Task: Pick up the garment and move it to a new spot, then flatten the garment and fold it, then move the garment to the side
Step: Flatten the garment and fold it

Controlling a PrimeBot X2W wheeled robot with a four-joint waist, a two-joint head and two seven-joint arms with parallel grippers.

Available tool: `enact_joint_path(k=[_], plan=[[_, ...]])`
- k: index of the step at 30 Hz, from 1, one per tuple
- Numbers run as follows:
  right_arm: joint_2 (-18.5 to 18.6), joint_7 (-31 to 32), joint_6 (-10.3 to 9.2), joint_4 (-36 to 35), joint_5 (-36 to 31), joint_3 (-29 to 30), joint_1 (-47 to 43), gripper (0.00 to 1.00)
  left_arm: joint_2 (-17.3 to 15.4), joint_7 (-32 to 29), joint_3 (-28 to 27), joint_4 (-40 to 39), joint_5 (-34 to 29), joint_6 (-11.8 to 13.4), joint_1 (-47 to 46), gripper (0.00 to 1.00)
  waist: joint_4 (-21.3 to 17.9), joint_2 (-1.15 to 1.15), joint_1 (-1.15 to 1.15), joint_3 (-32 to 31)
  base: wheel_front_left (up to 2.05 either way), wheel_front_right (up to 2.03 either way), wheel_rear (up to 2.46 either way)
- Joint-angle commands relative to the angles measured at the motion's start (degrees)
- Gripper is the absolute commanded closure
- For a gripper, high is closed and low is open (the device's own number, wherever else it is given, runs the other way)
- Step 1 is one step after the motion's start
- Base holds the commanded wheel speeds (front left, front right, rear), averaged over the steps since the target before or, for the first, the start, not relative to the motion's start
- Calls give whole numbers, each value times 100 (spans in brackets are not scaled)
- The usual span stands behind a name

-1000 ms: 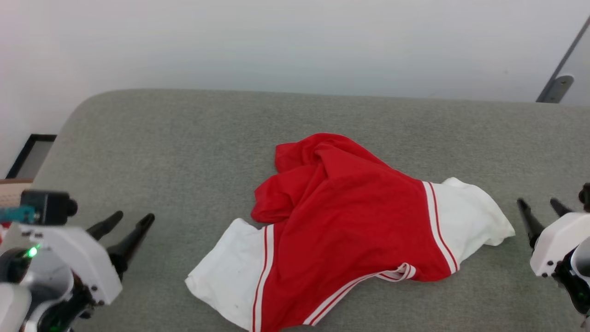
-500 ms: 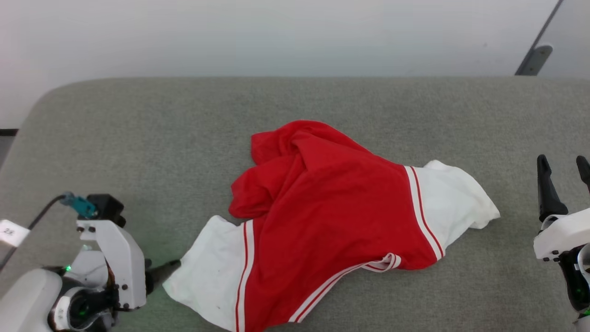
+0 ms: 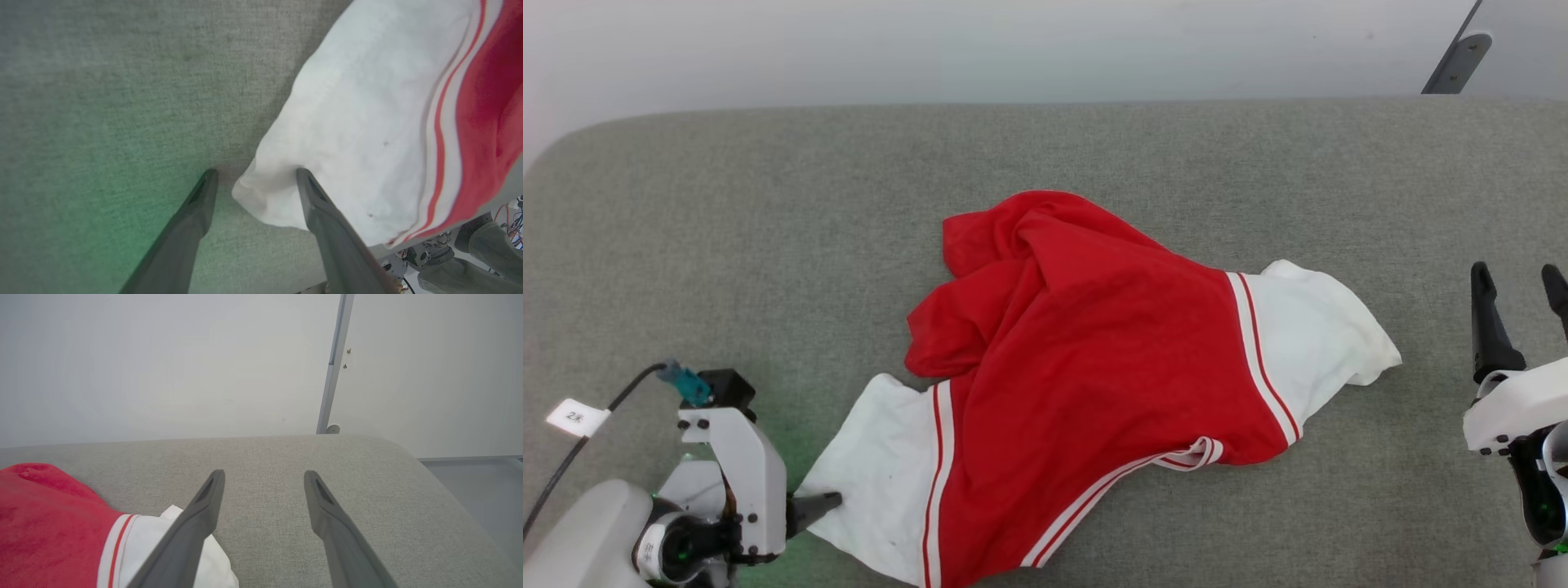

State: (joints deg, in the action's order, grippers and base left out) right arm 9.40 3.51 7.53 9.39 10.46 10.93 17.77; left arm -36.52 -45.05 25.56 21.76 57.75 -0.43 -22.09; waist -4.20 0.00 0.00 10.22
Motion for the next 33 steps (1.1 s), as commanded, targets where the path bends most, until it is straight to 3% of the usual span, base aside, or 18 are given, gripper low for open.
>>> enact_joint_path(k=[1,2,3,4,15,25,26,27,33], plan=[[12,31,-8,-10,43,9,-80,0,45,37,61,141,-71,-10,28,0,2,0,0,11,0,0,0],[27,116,-8,2,73,-14,-82,0,79,20,86,257,-50,-39,21,0,6,0,0,19,0,0,0],[37,228,-8,27,105,-31,-90,0,125,13,106,346,-7,-116,9,58,12,0,0,27,0,0,0],[47,349,-8,48,136,-59,-96,0,167,79,119,391,-25,-167,-22,100,19,0,0,40,0,0,0],[446,2158,-8,757,641,-518,283,0,357,433,233,844,-237,-463,-577,100,230,0,0,240,0,0,0],[579,2895,-7,2001,877,-748,934,0,523,596,362,975,-225,-607,-912,100,487,0,0,440,0,0,0],[567,2972,-8,2122,905,-778,998,63,535,608,368,977,-219,-610,-944,100,508,0,0,452,0,0,0],[557,3068,-7,2239,931,-801,1049,100,542,626,380,979,-215,-617,-972,100,521,0,0,459,0,0,0],[640,3353,-6,2478,1135,-1062,1386,100,494,660,424,994,-211,-662,-1153,100,585,0,0,421,0,0,0]])
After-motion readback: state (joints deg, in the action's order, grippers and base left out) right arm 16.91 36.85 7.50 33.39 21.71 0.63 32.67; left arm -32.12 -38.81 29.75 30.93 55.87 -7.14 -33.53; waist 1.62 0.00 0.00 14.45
